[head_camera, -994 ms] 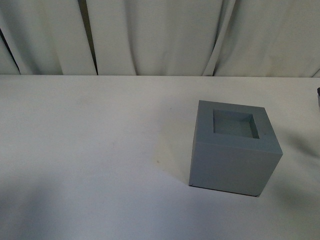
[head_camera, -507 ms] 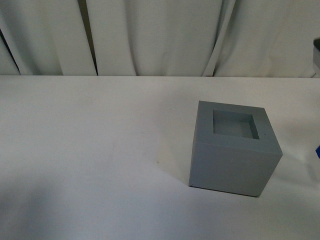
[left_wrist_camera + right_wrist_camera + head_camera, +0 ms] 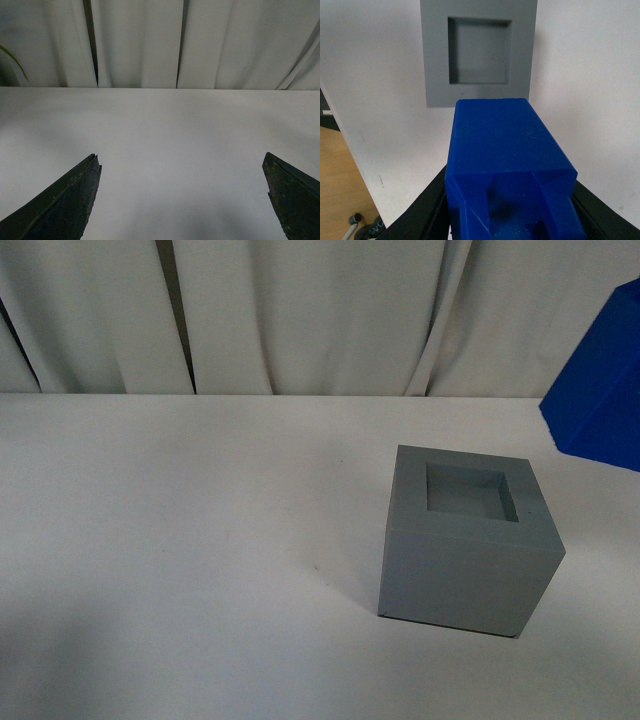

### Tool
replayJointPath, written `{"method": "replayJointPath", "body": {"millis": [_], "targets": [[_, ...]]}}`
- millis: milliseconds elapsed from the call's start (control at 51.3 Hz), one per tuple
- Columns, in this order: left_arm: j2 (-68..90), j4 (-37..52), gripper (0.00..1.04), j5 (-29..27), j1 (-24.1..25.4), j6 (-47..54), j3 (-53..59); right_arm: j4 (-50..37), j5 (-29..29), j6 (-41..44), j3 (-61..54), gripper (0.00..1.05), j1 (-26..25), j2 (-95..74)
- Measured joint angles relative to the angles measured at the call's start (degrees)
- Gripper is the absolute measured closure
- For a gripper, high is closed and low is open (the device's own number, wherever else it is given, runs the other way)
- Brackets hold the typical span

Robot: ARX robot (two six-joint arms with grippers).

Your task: Insert blue part into gray base

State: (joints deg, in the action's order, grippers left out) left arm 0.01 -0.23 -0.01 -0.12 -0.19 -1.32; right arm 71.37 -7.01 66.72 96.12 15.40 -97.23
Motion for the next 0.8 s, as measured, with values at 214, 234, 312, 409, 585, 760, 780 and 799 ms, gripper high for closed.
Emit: {"method": "replayJointPath", "body": {"millis": [214,234,312,409,585,760,780,799], "targets": [[0.0,0.0,0.06,0.0,0.0,0.0,0.0,-1.3,1.8,-2.0,-0.1,0.57,4.7,-1.0],[0.0,0.0,0.06,0.0,0.0,0.0,0.0,-1.4,1.9,-2.1,-0.1,0.57,4.9,-1.1],[0.0,0.0,0.06,0.0,0.0,0.0,0.0,-2.0,2.3,-2.9,-0.1,0.57,5.7,-1.6],[0.0,0.0,0.06,0.0,0.0,0.0,0.0,-2.6,2.8,-3.6,-0.3,0.57,6.2,-2.2],[0.0,0.0,0.06,0.0,0.0,0.0,0.0,-3.0,3.5,-4.5,-0.4,0.57,6.6,-3.6],[0.0,0.0,0.06,0.0,0.0,0.0,0.0,-3.5,3.8,-5.0,-0.4,0.57,7.1,-4.8],[0.0,0.0,0.06,0.0,0.0,0.0,0.0,-3.5,3.8,-5.1,-0.4,0.57,7.2,-4.9],[0.0,0.0,0.06,0.0,0.0,0.0,0.0,-3.7,3.9,-5.2,-0.4,0.57,7.3,-5.0]]}}
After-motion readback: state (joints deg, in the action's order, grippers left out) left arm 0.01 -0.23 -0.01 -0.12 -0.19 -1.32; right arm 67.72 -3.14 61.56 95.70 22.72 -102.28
